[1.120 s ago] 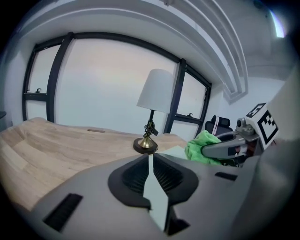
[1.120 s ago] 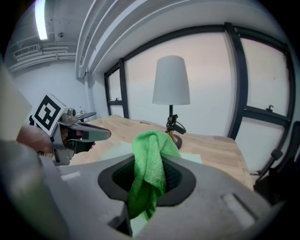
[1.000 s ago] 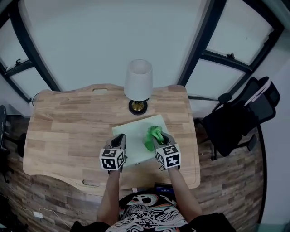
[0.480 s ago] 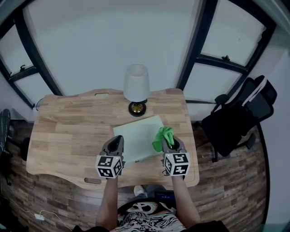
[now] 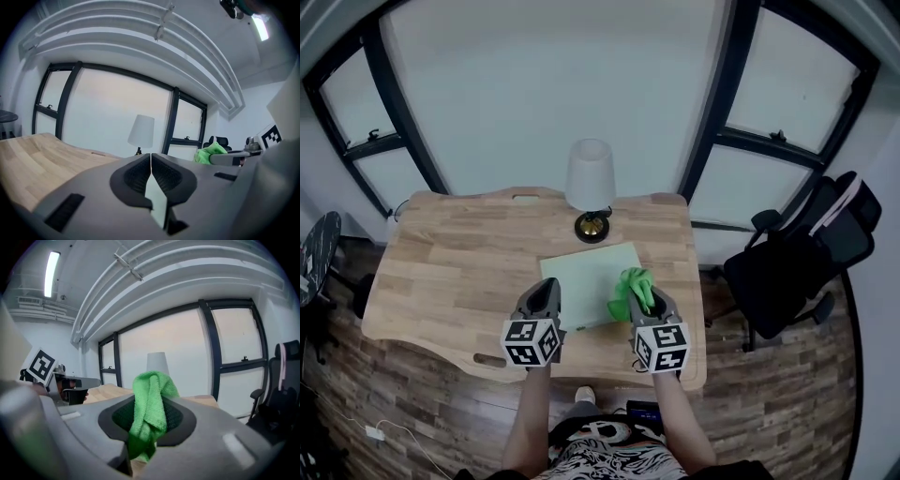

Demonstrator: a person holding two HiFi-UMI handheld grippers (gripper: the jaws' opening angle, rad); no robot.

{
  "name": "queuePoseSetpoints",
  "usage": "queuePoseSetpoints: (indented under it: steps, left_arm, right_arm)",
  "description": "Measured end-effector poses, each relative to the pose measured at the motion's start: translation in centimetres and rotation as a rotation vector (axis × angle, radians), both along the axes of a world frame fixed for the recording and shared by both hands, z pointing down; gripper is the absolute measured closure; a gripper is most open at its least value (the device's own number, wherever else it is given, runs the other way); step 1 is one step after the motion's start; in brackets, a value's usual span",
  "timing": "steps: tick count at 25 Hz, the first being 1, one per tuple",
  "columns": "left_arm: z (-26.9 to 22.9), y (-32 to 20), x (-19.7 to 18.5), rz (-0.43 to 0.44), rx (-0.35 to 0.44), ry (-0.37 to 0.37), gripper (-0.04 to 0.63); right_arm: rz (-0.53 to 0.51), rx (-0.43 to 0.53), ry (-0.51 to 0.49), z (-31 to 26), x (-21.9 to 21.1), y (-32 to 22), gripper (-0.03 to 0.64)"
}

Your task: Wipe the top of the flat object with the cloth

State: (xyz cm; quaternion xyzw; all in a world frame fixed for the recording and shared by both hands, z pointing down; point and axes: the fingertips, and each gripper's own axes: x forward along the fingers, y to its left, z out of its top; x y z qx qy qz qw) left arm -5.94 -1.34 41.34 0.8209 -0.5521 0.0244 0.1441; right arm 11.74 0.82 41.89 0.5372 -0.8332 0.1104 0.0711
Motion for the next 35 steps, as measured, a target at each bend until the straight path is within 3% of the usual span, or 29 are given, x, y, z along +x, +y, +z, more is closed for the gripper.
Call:
queuePoseSetpoints:
  steps: [6,12,20,35]
  left_arm:
    - [-0.8,3.4,1.5,-0.040,0.028,0.054,0.582]
    - [-2.4,6.0,1.9,-0.059,0.077,0.044,0.581]
    - [-2.8,7.5,1.5,-0.070,0.085,0.000,0.581]
    - [-3.2,8.1,1.6,-0.073,0.093,-0.010,0.581]
  right_arm:
    - [-0.020,0.029,-0.005,-2.4,1.8,2.8,0.531]
    - [-0.034,0.031,0.012,-2.4,2.6,4.5,0.531]
    - [-0.039,0.038,-0.065,-3.1,2.9,5.3,0.531]
    - [-0.048,0.054,-0.038,-3.6,2.8,6.2,0.531]
